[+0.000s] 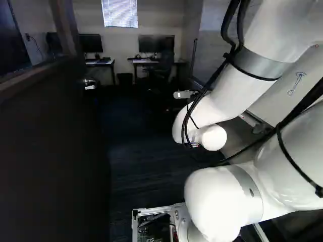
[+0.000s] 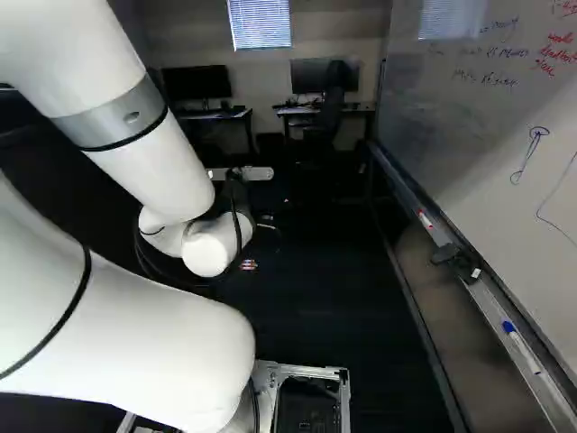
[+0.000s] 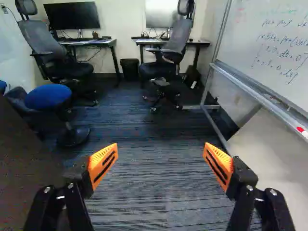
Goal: Open the door and move inside
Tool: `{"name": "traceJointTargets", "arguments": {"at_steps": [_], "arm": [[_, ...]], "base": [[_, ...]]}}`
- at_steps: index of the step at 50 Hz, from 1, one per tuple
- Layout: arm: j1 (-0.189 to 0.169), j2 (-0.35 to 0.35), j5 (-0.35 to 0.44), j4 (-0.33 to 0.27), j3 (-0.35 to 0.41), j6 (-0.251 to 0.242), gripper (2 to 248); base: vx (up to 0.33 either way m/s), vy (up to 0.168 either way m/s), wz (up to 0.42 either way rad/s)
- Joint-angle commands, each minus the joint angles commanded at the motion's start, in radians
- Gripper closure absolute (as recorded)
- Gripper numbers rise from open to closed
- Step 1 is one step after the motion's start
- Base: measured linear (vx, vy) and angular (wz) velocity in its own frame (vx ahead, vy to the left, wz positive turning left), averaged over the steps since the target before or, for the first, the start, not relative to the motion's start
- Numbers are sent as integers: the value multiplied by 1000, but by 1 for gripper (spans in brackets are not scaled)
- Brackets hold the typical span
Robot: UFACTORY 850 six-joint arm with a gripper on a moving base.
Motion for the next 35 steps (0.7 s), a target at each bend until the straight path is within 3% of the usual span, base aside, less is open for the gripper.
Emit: {"name": "traceJointTargets", "arguments": {"at_steps": [35], "arm": [[0, 0, 0, 0, 0, 0, 3]], "base": [[182, 3, -4]]}}
